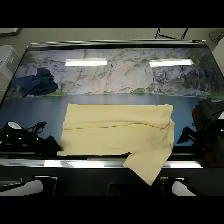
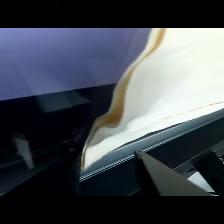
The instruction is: Fold the clothes and pants, and hang the long-sleeved shirts on hangers.
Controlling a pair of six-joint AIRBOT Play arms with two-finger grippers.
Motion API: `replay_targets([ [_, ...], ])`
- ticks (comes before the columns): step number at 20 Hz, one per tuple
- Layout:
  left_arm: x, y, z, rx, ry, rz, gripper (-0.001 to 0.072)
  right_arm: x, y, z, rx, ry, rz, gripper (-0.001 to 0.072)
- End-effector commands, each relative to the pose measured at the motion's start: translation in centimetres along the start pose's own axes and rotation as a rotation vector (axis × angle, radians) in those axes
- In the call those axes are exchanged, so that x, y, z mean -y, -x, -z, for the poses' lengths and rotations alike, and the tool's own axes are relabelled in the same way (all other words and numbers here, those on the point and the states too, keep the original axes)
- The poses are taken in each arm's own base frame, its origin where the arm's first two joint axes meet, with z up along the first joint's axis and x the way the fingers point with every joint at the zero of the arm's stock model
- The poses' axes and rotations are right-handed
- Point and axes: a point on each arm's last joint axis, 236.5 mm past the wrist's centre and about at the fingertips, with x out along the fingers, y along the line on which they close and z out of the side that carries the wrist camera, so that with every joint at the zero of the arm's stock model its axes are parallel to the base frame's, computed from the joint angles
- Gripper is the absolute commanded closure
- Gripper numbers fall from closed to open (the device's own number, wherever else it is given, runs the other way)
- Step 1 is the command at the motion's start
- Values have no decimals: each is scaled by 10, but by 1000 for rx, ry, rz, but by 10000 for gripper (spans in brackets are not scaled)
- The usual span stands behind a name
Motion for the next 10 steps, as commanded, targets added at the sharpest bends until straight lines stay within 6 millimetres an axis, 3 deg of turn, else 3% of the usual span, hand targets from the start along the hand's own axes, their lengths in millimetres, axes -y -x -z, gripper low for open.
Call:
replay_targets([
  [1,4,-9,-16,94,27,42,541,-1,-2,6,-20,-1,-7,156],
  [2,6,-9,-19,105,34,47,641,-1,-3,9,-31,7,-6,157],
  [3,6,-9,-19,105,31,50,686,0,-6,14,-37,17,-7,157],
  [6,8,-9,-16,92,15,56,688,0,-40,39,-53,26,-36,148],
  [8,9,-8,-14,90,12,58,688,-20,-69,57,-75,53,-151,143],
  [10,11,-5,-15,102,4,55,688,-38,-85,62,-70,65,-249,145],
])
